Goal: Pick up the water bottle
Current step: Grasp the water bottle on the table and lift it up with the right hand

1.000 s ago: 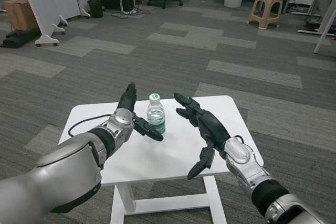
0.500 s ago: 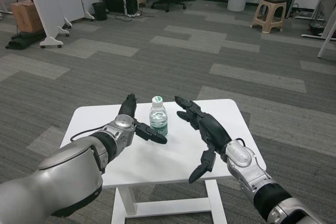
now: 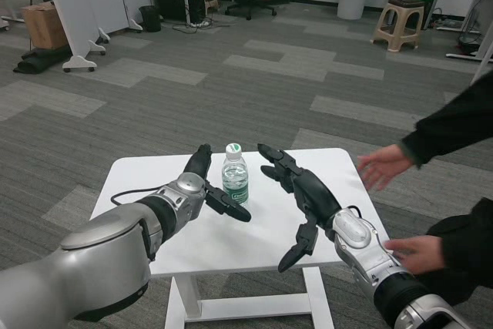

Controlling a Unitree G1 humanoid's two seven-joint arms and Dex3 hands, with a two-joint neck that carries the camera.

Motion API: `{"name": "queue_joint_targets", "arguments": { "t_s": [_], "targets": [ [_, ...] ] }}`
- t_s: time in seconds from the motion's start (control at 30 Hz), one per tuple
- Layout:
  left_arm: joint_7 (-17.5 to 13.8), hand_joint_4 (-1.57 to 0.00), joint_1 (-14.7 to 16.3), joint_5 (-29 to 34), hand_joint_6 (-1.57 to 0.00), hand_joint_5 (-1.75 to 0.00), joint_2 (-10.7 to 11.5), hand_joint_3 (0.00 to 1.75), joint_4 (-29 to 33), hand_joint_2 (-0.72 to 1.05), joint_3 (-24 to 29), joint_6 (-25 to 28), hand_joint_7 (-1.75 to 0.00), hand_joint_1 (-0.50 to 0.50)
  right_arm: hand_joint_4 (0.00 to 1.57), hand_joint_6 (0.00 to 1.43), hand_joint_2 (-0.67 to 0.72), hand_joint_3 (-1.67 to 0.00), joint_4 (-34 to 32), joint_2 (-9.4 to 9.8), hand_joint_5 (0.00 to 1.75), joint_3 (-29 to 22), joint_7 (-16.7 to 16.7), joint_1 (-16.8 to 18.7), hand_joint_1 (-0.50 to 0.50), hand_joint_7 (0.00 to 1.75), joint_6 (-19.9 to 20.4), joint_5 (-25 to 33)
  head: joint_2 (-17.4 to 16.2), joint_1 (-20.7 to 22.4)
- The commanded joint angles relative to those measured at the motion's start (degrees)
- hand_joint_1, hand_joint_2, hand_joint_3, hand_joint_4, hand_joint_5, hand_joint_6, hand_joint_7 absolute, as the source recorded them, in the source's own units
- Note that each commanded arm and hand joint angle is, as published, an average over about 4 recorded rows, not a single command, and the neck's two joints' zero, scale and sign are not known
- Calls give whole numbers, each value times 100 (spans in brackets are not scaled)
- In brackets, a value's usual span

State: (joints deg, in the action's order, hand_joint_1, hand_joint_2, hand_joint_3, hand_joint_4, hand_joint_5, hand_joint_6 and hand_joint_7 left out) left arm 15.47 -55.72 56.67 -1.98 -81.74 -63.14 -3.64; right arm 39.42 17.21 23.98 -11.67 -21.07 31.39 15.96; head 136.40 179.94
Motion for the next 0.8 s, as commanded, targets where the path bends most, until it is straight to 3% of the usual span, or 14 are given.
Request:
{"name": "queue_joint_targets", "arguments": {
  "t_s": [0.03, 0.53, 0.67, 0.8],
  "targets": [
    [-31, 0, 4, 81, 0, 0, 9, 9, 66, -37, -256, 61, 0, 50, 0, 0, 60, -48, -5, 37, 39, 2, 12, -117, -4, 9, -28, 21, 3, -8],
    [-13, 0, -18, 296, 0, 0, -8, 9, 79, -37, -462, 162, 0, 50, 0, 0, 60, -48, -22, 28, 39, -7, 12, -91, -4, 7, -28, 21, -16, -32],
    [0, 0, -18, 309, 0, 0, -4, 9, 79, -37, -489, 179, 0, 50, 0, 0, 60, -48, -27, 20, 39, -16, 16, -77, -8, 7, -28, 21, -29, -27],
    [-40, 0, -26, 305, 0, 0, -4, 9, 92, -37, -682, 179, 0, 50, 0, 0, 60, -48, -22, 11, 39, -16, 16, -73, -5, 7, -28, 26, -44, -18]
  ]
}}
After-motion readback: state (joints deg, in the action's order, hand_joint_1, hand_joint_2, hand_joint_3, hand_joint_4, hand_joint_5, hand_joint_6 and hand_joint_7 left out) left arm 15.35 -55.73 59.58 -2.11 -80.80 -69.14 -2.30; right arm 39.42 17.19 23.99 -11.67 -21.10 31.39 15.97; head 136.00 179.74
